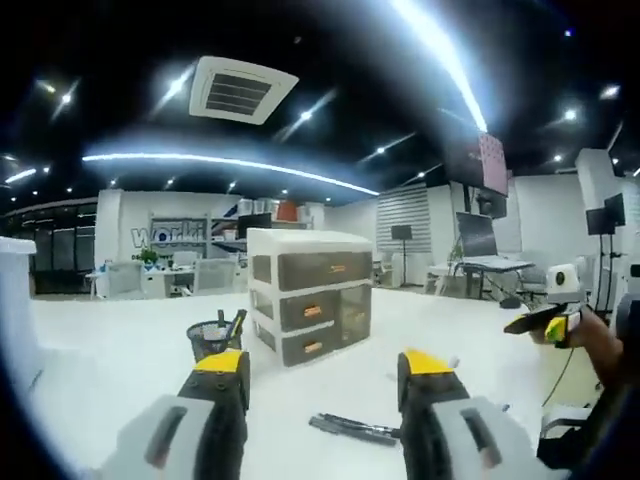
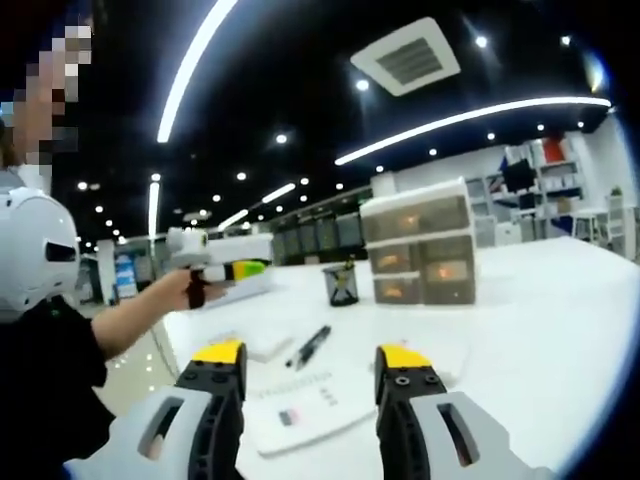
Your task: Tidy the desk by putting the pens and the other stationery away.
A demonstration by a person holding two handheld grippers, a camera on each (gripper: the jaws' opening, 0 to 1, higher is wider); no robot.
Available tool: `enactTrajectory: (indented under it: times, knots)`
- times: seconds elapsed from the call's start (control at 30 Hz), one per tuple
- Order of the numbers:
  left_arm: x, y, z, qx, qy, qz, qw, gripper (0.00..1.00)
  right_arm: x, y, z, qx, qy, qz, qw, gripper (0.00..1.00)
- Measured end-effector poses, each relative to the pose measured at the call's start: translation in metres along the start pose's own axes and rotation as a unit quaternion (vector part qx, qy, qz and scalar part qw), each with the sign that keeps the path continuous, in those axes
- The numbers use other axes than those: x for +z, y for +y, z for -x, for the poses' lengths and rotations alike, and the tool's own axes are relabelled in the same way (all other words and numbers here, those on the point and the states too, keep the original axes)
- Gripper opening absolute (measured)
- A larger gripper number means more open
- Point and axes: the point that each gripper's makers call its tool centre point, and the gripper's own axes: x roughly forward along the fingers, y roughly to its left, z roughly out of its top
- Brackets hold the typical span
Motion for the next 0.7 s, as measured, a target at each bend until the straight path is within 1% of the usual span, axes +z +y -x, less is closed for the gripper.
enactTrajectory:
  times: [0.07,0.17,0.23,0.27,0.37,0.47,0.5,0.53,0.6,0.7]
  knots:
    - [-0.001,0.000,0.007,0.003,-0.003,-0.001,1.0000,0.61,0.000,-0.001,0.000,0.000,0.001,0.000,1.0000,0.49]
    - [-0.005,-0.002,0.024,0.011,-0.007,0.001,0.9999,0.61,0.002,-0.004,0.002,-0.001,0.000,-0.001,1.0000,0.50]
    - [-0.008,-0.005,0.034,0.014,-0.006,-0.005,0.9999,0.62,0.003,-0.005,0.003,-0.001,-0.003,-0.005,1.0000,0.51]
    - [-0.011,-0.007,0.038,0.016,-0.002,-0.014,0.9998,0.62,0.003,-0.006,0.003,-0.001,-0.003,-0.007,1.0000,0.51]
    - [-0.016,-0.016,0.049,0.013,0.003,-0.017,0.9998,0.63,0.002,-0.008,0.005,-0.003,-0.002,-0.009,0.9999,0.51]
    - [-0.024,-0.028,0.059,0.000,0.013,-0.016,0.9998,0.63,0.001,-0.010,0.006,-0.005,0.000,-0.011,0.9999,0.52]
    - [-0.030,-0.035,0.063,-0.007,0.023,-0.017,0.9996,0.63,0.000,-0.010,0.006,-0.005,0.001,-0.015,0.9999,0.53]
    - [-0.035,-0.039,0.066,-0.008,0.032,-0.019,0.9993,0.63,-0.001,-0.010,0.006,-0.004,0.004,-0.019,0.9998,0.54]
    - [-0.041,-0.044,0.072,-0.006,0.039,-0.026,0.9989,0.63,-0.002,-0.011,0.006,-0.003,0.009,-0.020,0.9998,0.54]
    - [-0.044,-0.049,0.080,-0.003,0.039,-0.029,0.9988,0.63,-0.004,-0.013,0.007,-0.007,0.014,-0.019,0.9997,0.55]
